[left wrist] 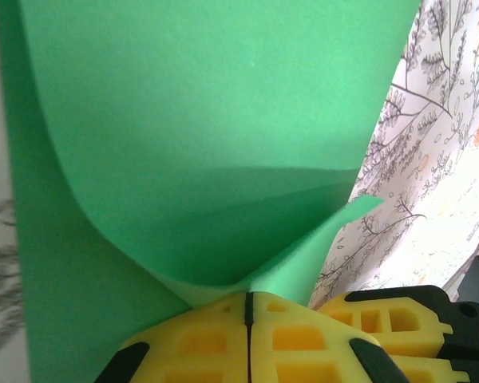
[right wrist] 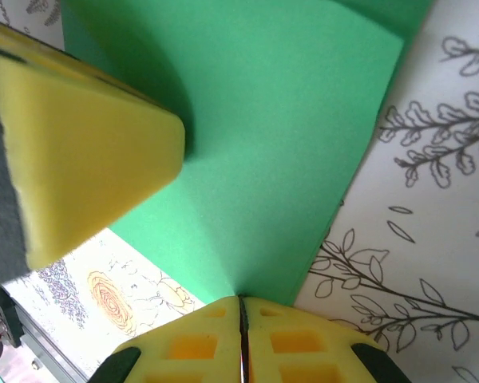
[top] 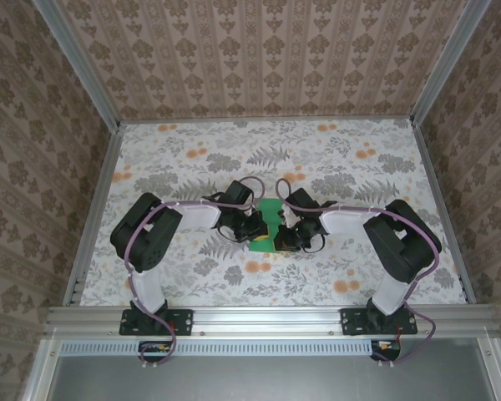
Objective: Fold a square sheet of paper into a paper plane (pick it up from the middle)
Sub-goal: Fold the triangle a second time at the center of the table.
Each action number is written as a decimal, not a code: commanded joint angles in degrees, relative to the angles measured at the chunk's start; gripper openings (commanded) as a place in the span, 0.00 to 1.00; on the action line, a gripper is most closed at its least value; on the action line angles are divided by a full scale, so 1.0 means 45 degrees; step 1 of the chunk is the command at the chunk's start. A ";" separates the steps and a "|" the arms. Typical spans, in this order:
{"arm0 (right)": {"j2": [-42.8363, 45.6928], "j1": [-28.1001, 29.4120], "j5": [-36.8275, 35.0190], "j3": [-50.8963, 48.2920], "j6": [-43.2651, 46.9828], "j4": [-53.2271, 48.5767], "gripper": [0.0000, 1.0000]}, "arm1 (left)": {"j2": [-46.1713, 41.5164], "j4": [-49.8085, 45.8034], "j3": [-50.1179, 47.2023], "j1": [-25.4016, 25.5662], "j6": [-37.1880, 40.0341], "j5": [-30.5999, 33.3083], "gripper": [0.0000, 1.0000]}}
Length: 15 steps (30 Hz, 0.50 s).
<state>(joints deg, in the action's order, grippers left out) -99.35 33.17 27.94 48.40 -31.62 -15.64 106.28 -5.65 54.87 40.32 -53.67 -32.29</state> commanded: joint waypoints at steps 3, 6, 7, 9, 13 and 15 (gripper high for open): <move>-0.1037 0.0044 -0.2279 -0.0639 0.0232 -0.2052 0.10 | 0.0171 -0.1259 0.0450 -0.1029 0.0972 0.1331 0.06; -0.1031 0.0051 -0.2350 -0.0688 0.0226 -0.2094 0.10 | 0.0114 -0.1417 0.0433 -0.1434 0.1206 0.1404 0.06; -0.1028 0.0051 -0.2361 -0.0668 0.0222 -0.2116 0.10 | 0.0077 -0.1458 0.0402 -0.1566 0.1273 0.1447 0.07; -0.1027 0.0050 -0.2335 -0.0678 0.0231 -0.2091 0.10 | 0.0007 -0.1542 0.0384 -0.1820 0.1463 0.1472 0.06; -0.0909 0.0041 -0.2267 -0.0644 0.0190 -0.2018 0.09 | -0.0329 -0.1671 0.0587 -0.2137 0.1912 0.1269 0.07; -0.0813 0.0050 -0.2092 -0.0603 0.0171 -0.1909 0.09 | -0.0694 -0.1733 0.0760 -0.2113 0.2175 0.1054 0.07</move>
<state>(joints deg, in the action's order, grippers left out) -99.37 33.17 27.81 48.45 -31.44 -15.86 105.89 -10.81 56.73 32.21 -47.40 -31.05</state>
